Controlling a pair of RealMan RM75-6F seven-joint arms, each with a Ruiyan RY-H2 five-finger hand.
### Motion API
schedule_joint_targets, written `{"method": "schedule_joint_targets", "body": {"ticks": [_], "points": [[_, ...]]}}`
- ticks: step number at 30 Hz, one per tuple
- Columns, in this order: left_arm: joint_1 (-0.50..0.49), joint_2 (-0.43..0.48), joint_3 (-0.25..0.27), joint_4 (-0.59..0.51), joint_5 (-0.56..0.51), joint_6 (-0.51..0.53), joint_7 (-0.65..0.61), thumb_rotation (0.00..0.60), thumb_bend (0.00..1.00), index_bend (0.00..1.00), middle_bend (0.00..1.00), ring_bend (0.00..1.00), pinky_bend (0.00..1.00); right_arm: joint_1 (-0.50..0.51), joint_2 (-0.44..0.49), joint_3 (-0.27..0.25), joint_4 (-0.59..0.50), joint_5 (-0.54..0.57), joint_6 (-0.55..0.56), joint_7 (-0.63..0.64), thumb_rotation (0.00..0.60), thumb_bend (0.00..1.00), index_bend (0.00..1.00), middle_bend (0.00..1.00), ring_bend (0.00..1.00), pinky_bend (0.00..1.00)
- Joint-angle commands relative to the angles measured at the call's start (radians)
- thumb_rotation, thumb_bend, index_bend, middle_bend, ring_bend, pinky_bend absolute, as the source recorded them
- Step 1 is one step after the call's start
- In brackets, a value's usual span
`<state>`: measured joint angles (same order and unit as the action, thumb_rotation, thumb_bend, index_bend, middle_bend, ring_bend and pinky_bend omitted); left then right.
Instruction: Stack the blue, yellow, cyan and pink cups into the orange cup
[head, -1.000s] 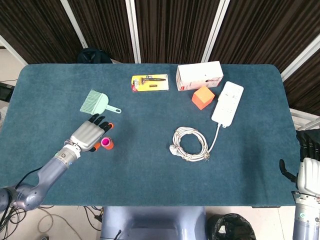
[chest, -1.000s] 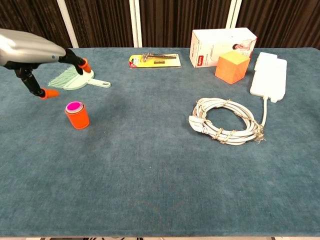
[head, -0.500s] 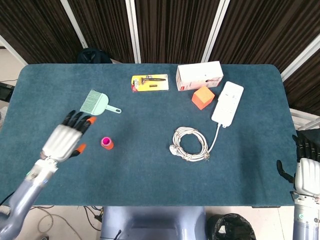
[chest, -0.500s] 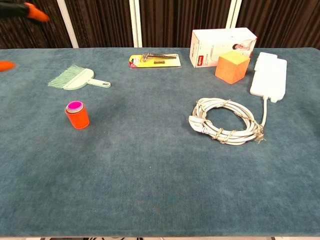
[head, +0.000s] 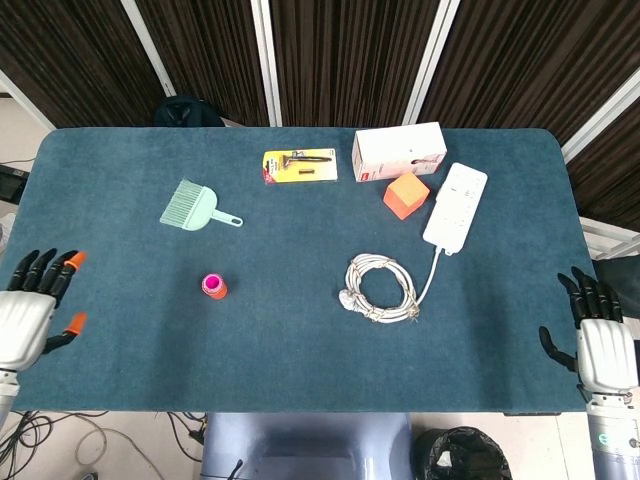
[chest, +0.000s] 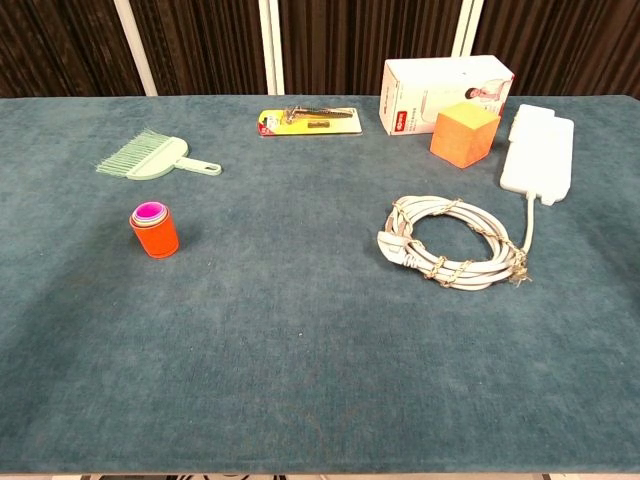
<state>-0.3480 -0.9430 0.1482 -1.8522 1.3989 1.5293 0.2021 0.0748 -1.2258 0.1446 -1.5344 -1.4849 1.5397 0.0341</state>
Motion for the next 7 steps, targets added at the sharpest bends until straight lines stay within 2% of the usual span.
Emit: {"method": "schedule_joint_targets", "body": {"ticks": [1,7], "points": [[0.013,-0.003,-0.010,0.025,-0.003,-0.004,-0.027,0.600,0.34,0.04,0.08,0.00,0.00,0.007,0.014,-0.016,0.015,-0.027,-0.007,0.017,0.600,0.40,0.13,0.07,0.09,0.09],[0.018,-0.017,-0.040,0.065,0.001,-0.031,-0.078,0.600,0.34,0.06,0.08,0.00,0.00,0.014,0.034,-0.038,0.025,-0.063,-0.017,0.045,0.600,0.40,0.13,0.07,0.09,0.09]]}}
